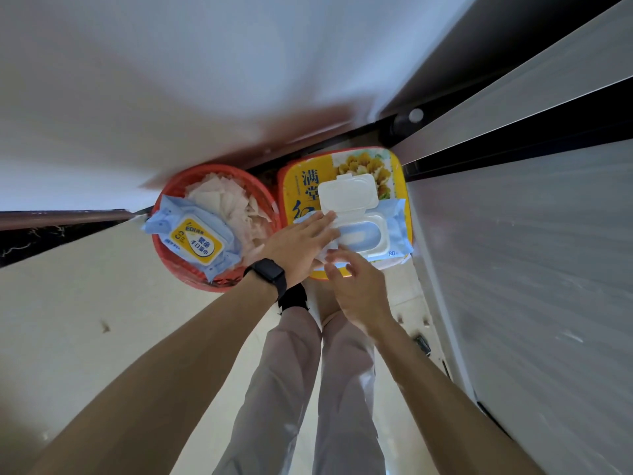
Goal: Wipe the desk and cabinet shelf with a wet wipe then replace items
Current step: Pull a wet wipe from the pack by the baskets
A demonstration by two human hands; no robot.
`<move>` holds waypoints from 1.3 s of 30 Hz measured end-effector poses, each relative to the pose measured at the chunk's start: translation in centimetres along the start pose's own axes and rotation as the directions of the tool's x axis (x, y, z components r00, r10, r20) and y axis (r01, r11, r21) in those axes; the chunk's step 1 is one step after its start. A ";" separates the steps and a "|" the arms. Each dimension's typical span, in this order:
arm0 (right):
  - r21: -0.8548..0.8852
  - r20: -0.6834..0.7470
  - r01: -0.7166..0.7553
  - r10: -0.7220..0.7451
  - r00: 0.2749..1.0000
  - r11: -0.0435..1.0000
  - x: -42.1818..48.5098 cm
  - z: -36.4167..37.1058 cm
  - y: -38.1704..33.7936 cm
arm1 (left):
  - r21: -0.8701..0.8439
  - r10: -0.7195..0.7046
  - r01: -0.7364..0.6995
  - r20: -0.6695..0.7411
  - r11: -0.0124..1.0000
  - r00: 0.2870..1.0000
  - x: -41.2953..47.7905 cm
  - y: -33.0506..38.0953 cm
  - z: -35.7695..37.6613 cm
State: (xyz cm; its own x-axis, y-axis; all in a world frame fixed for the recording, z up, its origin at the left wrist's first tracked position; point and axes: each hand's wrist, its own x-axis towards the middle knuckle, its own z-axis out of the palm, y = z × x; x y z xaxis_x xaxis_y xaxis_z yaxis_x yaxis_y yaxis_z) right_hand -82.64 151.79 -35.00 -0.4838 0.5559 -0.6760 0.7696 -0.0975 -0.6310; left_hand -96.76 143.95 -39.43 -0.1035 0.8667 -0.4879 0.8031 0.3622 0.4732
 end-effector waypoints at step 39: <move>-0.670 0.169 0.404 -0.402 0.900 0.622 5.1 -4.3 0.1 | -0.141 -0.181 0.166 -0.100 0.976 0.978 -0.4 2.1 1.0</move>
State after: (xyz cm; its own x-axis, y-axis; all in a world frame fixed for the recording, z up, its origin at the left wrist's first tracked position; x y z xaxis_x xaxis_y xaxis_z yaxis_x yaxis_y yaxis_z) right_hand -83.24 158.23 -36.89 -0.8155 0.3997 -0.4186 0.5626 0.7172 -0.4111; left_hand -94.41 143.99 -38.94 -0.3051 0.8168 -0.4897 0.6840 0.5457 0.4840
